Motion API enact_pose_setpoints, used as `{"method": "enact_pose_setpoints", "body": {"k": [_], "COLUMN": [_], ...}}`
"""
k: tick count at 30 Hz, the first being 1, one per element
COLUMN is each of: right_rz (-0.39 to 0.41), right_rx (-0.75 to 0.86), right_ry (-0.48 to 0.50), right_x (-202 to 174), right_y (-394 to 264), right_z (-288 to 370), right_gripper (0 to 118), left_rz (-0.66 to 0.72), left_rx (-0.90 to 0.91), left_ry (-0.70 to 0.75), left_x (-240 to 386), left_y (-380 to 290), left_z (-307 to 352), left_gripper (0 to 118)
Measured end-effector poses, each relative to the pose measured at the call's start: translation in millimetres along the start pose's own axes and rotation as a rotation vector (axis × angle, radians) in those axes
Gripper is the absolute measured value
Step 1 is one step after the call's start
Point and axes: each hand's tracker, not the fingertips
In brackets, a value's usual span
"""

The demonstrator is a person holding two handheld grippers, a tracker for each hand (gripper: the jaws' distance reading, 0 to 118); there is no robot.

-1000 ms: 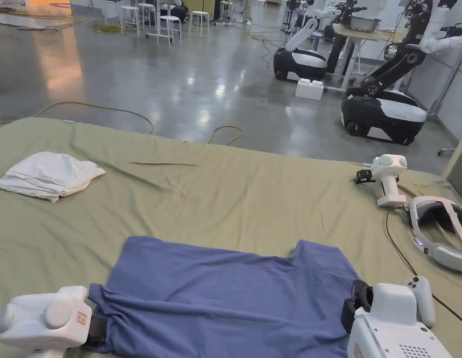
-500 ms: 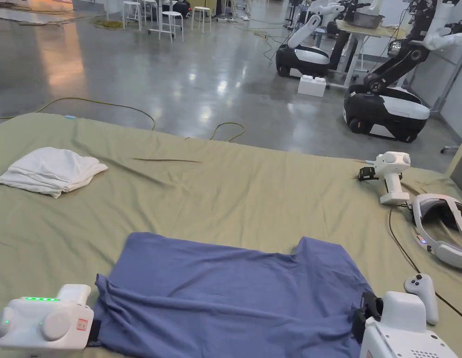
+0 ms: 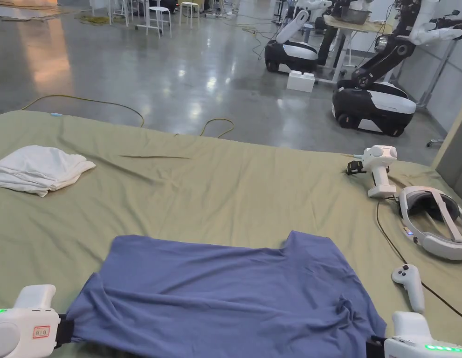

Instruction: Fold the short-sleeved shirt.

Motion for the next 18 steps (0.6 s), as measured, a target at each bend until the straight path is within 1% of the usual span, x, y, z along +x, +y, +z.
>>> {"method": "enact_pose_setpoints", "body": {"k": [3,4,5,6,7,8,9,10,11,13,15,18], "right_rz": [-0.017,-0.018,-0.026,-0.039,-0.057,-0.06,-0.05,-0.046,-0.024,0.007,0.007,0.015], "right_rx": [-0.12,-0.17,-0.211,-0.214,-0.154,-0.112,-0.135,-0.131,-0.125,-0.068,-0.044,-0.003], "right_ry": [0.041,0.055,0.065,0.073,0.075,0.099,0.115,0.116,0.112,0.105,0.089,0.098], "right_x": [0.4,0.6,0.5,0.6,1.8,2.5,2.0,0.4,-1.2,1.3,2.5,5.7], "right_y": [-11.5,-16.2,-21.0,-25.9,-28.5,-27.0,-24.2,-23.4,-21.9,-19.2,-14.7,-6.0], "right_z": [-22.6,-32.0,-40.0,-45.0,-39.5,-32.5,-30.6,-27.3,-23.4,-12.0,6.7,37.6], "right_gripper": [59,54,46,27,4,4,3,3,3,3,3,2], "left_rz": [-0.004,-0.009,-0.008,-0.006,-0.003,-0.001,-0.001,-0.003,-0.007,-0.013,-0.006,-0.003], "left_rx": [-0.009,-0.013,-0.011,-0.011,-0.015,-0.014,-0.012,-0.009,-0.007,0.002,0.007,0.022], "left_ry": [0.005,0.008,0.009,0.009,0.008,0.006,0.003,0.004,0.001,-0.005,-0.022,-0.04], "left_x": [2.0,2.7,3.3,3.3,3.3,3.4,2.2,2.8,3.3,2.8,1.8,1.2], "left_y": [-1.9,-2.0,-4.0,-4.2,-4.1,-4.0,-4.9,-4.3,-3.0,-0.6,3.4,8.9], "left_z": [-2.7,-3.7,-2.3,-2.5,-2.8,-2.4,-1.0,1.6,4.0,10.3,17.6,31.5], "left_gripper": [6,6,6,6,6,6,6,6,6,6,6,6]}}
